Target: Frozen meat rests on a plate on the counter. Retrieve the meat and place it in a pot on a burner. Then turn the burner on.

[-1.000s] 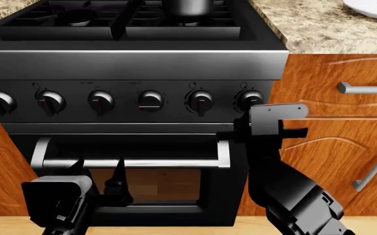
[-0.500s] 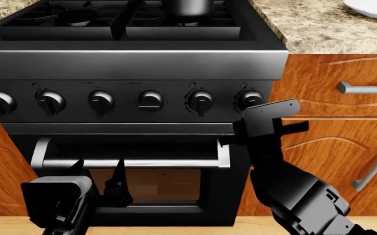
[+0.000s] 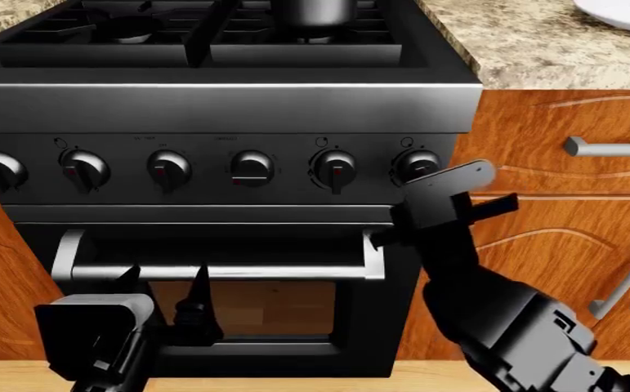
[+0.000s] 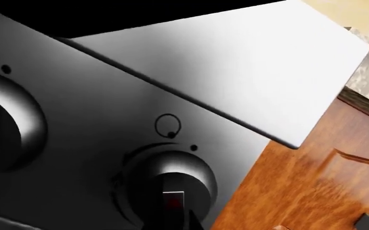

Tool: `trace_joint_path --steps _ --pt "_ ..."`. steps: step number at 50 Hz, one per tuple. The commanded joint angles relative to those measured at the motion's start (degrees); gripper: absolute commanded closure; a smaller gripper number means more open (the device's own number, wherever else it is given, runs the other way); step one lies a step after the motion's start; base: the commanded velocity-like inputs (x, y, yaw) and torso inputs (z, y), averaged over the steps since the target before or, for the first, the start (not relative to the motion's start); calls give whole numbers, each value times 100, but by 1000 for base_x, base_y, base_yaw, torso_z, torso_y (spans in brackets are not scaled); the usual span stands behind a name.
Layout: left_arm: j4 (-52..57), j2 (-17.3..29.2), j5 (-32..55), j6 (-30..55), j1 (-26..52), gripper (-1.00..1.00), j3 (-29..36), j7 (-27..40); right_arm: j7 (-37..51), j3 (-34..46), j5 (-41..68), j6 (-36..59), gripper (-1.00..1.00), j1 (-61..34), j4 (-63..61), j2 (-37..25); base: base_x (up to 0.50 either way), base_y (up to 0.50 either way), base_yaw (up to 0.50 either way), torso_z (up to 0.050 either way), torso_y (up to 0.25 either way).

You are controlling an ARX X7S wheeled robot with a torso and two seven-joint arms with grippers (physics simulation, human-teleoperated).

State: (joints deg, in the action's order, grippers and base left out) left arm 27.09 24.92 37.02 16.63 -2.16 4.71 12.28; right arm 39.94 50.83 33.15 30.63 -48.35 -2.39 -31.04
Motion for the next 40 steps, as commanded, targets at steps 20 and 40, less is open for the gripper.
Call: trace_joint_path --steps 20,40 --pt "7 28 58 -57 -38 -100 -18 26 288 379 -1007 549 100 -349 274 -119 3 -1 -1 0 0" --pt "2 38 72 -84 -52 -100 0 43 222 785 -1380 1143 100 -673 86 -305 2 -2 -2 0 0"
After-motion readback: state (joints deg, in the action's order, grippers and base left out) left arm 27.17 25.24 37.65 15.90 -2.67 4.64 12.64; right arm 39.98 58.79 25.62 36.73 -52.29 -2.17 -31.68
